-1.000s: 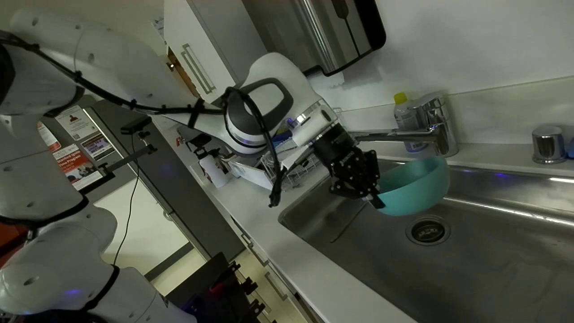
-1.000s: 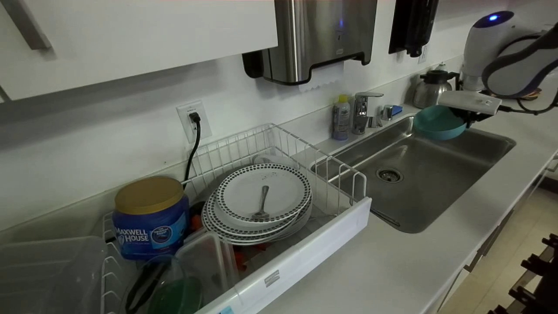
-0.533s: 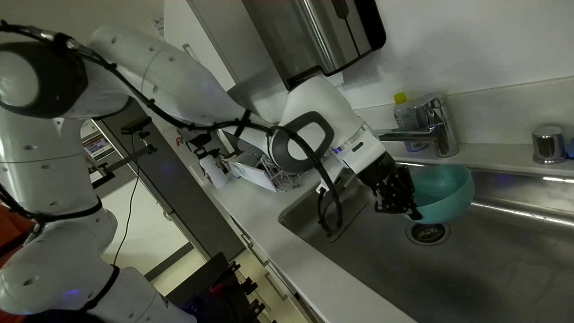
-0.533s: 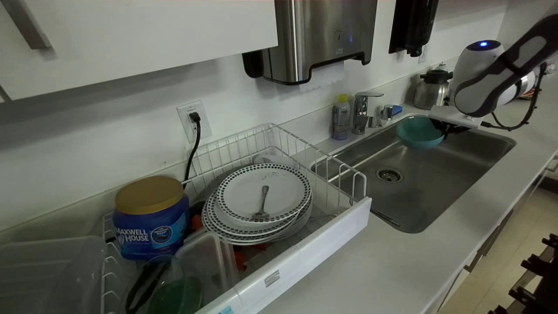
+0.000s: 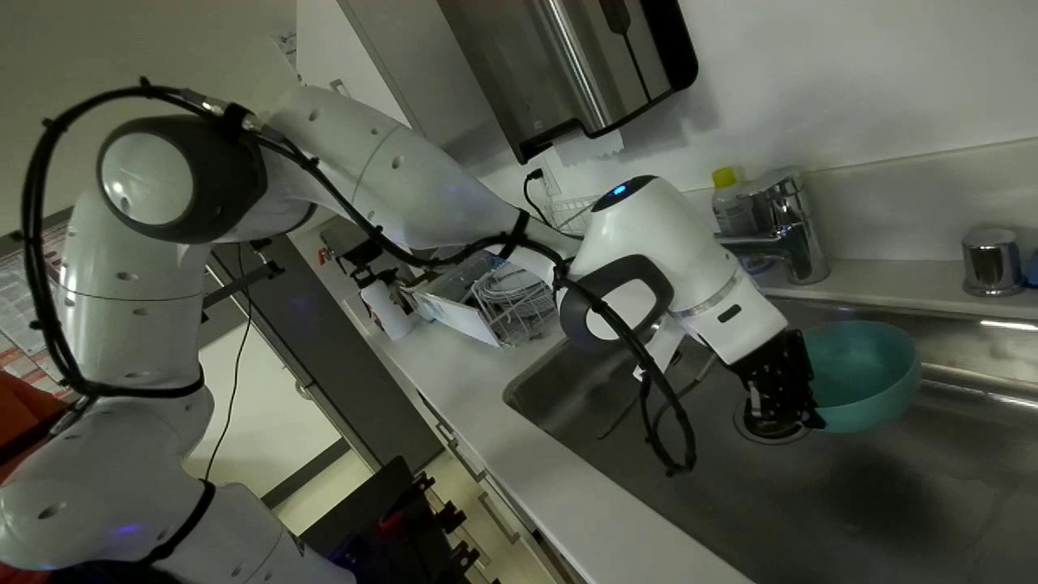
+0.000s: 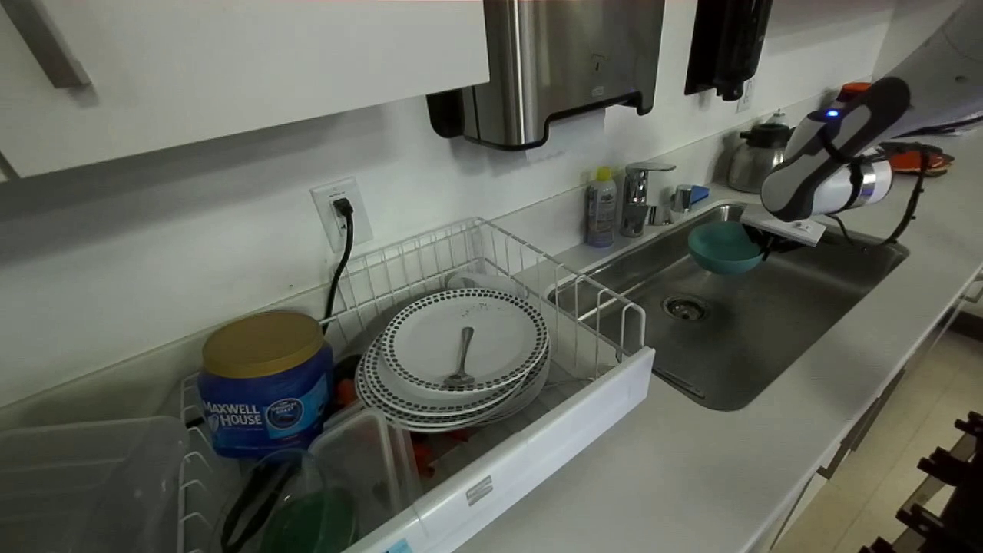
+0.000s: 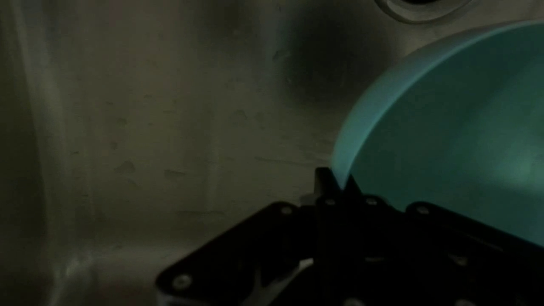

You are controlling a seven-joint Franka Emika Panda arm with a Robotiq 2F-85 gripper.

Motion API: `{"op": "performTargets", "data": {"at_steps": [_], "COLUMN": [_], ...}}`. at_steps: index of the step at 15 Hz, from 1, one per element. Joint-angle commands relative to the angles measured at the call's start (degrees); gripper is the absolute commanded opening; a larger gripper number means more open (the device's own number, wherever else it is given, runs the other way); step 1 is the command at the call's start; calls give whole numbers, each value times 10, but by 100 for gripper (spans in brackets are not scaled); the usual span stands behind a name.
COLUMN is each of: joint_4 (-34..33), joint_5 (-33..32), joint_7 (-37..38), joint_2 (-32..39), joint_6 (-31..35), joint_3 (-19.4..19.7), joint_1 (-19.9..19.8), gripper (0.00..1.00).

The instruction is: Pick up the light blue bowl from the dish rack and put it in the sink.

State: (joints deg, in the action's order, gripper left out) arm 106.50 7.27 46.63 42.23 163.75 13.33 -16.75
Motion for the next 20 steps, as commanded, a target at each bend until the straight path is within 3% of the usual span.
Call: {"op": "performTargets", "data": {"at_steps": [1, 7, 12, 13, 15, 20], "joint_4": [-76, -146, -160, -157, -134, -32], "joint_5": [48, 74, 65, 64, 63, 61], "joint_7": [-30, -27, -12, -11, -7, -18], "joint_2": [54, 117, 132, 130, 112, 11], "joint_6": [-39, -89, -107, -107, -104, -144], "joint_3": [2, 10, 39, 43, 53, 54], "joint_1": [-12, -22, -7, -5, 4, 29], "gripper": [1, 1, 2, 29, 37, 74]}}
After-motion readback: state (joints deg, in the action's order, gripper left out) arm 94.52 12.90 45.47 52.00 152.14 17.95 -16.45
